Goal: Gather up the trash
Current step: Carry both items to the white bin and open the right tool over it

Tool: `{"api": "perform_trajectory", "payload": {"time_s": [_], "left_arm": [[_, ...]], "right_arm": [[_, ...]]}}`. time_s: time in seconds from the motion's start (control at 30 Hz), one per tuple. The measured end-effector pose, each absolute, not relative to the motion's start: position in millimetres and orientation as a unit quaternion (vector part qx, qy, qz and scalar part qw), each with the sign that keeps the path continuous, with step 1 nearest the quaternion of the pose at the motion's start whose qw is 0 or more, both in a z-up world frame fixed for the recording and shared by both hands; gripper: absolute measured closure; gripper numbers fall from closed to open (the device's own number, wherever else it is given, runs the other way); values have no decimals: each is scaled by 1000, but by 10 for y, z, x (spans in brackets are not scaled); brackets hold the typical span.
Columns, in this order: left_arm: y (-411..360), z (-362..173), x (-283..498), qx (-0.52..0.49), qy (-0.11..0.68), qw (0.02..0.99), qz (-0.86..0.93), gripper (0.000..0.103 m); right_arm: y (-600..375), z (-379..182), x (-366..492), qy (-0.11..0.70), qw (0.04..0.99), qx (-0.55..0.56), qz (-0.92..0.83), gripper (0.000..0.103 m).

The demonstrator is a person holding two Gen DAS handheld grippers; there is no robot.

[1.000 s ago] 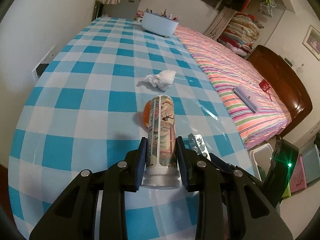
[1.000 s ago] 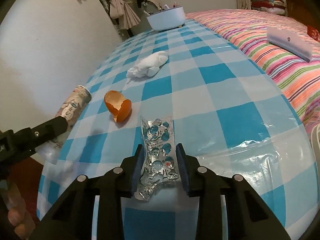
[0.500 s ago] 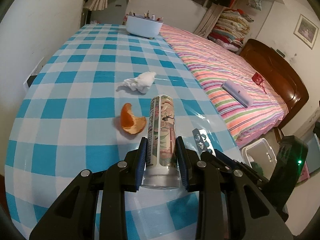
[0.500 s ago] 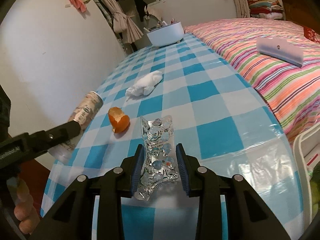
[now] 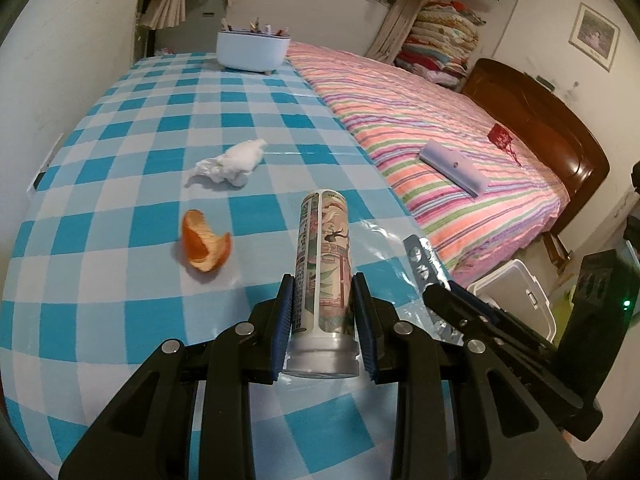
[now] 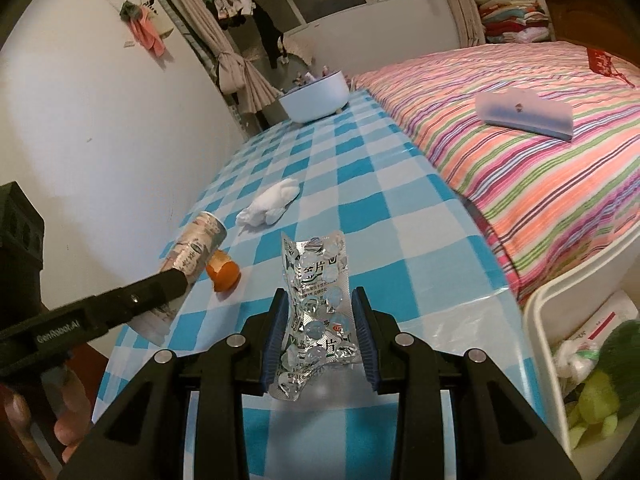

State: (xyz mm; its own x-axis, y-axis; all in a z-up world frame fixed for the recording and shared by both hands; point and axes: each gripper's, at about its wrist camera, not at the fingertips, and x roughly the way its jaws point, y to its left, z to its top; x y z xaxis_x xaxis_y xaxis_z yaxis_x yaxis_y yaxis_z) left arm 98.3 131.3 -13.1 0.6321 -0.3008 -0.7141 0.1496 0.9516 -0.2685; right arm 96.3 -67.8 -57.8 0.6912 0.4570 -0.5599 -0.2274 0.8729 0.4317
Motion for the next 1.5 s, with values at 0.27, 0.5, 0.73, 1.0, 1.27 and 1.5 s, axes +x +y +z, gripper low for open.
{"api": "perform_trajectory", "payload": {"time_s": [0.27, 0.5, 0.73, 1.0, 1.27, 1.5], "left_arm": [[1018, -105, 1008, -74, 412, 897, -143, 74], [748, -84, 1000, -57, 414, 894, -159, 74], [405, -52, 984, -38, 414, 892, -179, 74], [64, -65, 974, -17, 417, 886, -201, 74], [-256, -79, 927, 5, 420, 881, -217, 74], [-478, -83, 873, 18, 420, 877, -232, 74]], "right_arm": [[-984, -498, 890, 326, 913, 172, 174, 71], [-1282, -461, 831, 315, 919, 180, 156, 71], [-1571, -409, 750, 300, 926, 185, 137, 71], [-1936, -363, 651, 283, 932, 198, 109, 71], [-2240, -355, 533, 268, 936, 211, 88, 71], [-2442, -358, 397, 251, 942, 215, 65, 70]]}}
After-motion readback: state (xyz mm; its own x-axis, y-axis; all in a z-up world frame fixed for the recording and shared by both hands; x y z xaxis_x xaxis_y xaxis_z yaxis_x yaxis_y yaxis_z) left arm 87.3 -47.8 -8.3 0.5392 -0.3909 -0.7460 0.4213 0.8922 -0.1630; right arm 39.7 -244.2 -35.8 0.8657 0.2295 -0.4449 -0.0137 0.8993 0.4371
